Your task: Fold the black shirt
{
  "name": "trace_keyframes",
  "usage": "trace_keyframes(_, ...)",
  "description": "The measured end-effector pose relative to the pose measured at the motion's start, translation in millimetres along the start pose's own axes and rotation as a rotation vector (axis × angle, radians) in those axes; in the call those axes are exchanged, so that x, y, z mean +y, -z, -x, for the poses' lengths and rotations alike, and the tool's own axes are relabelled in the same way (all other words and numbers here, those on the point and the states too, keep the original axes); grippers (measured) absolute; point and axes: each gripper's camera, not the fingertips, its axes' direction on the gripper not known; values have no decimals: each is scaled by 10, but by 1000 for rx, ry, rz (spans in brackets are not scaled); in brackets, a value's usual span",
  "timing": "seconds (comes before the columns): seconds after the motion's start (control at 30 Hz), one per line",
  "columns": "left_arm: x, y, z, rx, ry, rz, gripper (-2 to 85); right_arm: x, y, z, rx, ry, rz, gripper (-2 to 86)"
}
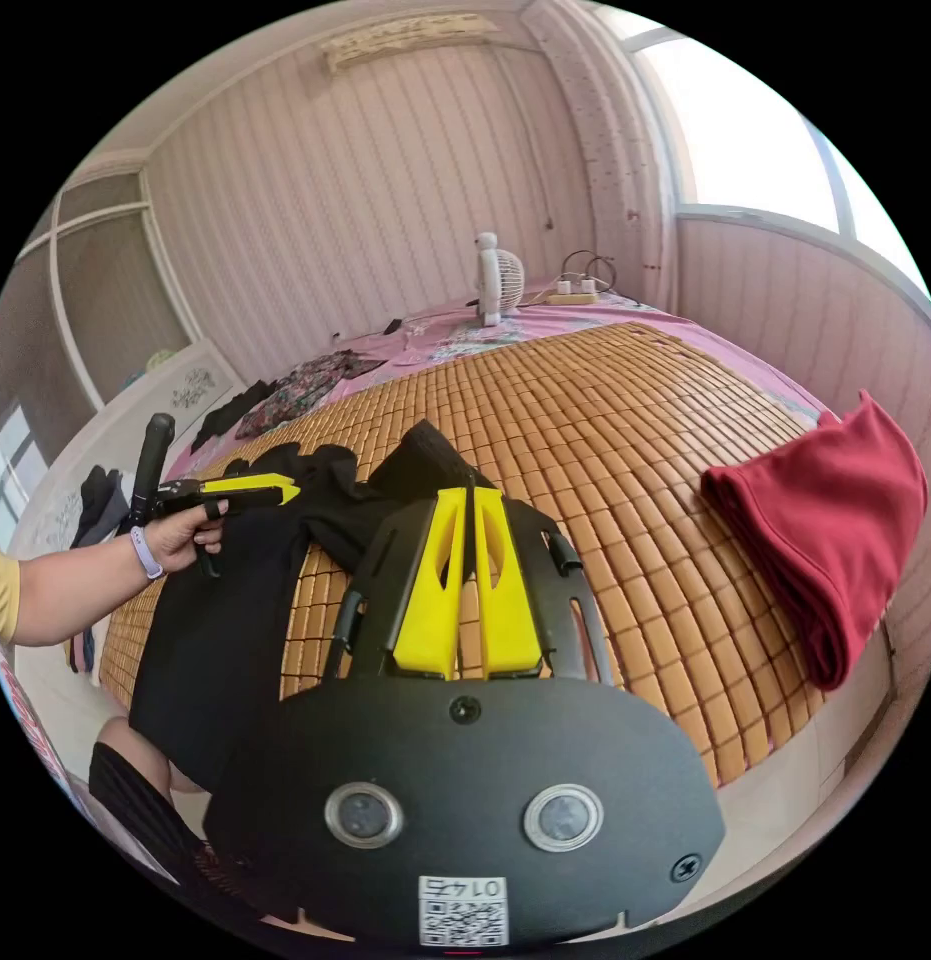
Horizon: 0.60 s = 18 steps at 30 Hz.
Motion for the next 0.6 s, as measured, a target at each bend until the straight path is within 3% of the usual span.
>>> trace_keyframes(0.07, -144, -92, 114, 4, 2, 2, 81, 297, 398, -307, 113, -148, -56, 19)
trace_keyframes(0.23, -535, -427, 446, 27, 86, 28, 82, 623, 250, -413, 306, -115, 111, 34)
trace_keyframes(0.4, -770, -728, 565, 32, 132, 90, 56, 410, 24, -546, 333, -162, 59, 56)
trace_keyframes(0.53, -1008, -1074, 605, 57, 137, 232, 18, 213, -538, -700, 376, -195, 124, 43)
trace_keyframes(0.6, -1112, -1073, 648, 38, 149, 207, 2, 212, -777, -739, 397, -193, 196, 33)
